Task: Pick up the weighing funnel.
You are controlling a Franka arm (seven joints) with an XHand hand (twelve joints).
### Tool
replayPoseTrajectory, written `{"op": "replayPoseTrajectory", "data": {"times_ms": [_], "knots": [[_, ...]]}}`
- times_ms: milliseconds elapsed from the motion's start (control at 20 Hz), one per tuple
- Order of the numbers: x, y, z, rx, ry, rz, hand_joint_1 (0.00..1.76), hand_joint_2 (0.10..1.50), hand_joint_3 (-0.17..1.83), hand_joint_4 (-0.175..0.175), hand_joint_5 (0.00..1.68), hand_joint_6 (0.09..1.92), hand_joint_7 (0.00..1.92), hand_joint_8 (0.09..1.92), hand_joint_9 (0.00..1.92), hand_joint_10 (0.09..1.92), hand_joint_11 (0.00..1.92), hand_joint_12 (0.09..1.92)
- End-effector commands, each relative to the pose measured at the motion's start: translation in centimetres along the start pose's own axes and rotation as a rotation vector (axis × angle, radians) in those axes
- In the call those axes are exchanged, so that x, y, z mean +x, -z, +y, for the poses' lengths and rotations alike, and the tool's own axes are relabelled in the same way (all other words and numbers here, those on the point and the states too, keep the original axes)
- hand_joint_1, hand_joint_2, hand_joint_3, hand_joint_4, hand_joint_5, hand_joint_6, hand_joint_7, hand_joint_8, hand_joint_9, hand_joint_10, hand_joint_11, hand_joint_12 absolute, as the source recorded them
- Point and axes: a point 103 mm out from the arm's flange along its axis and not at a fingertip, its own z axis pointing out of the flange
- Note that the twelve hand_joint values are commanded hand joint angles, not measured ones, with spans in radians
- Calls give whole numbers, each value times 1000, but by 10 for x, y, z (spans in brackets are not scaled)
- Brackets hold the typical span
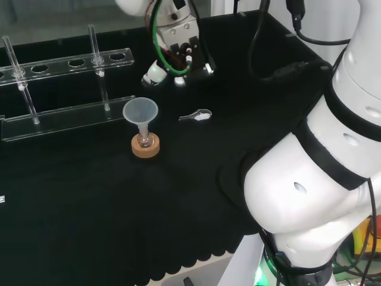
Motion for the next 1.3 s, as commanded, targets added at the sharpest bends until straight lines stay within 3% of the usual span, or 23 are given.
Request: {"op": "replayPoseTrajectory", "data": {"times_ms": [50,450,1300], "knots": [[-42,-5,8,-18,-11,80,645,695,407,-72,413,87,373,696,613,605,416,1386],[-82,-32,31,-9,-14,60,743,667,421,-71,460,87,424,690,679,570,457,1351],[-83,-124,79,126,18,78,791,614,504,-66,483,87,470,676,725,521,481,1330]]}}
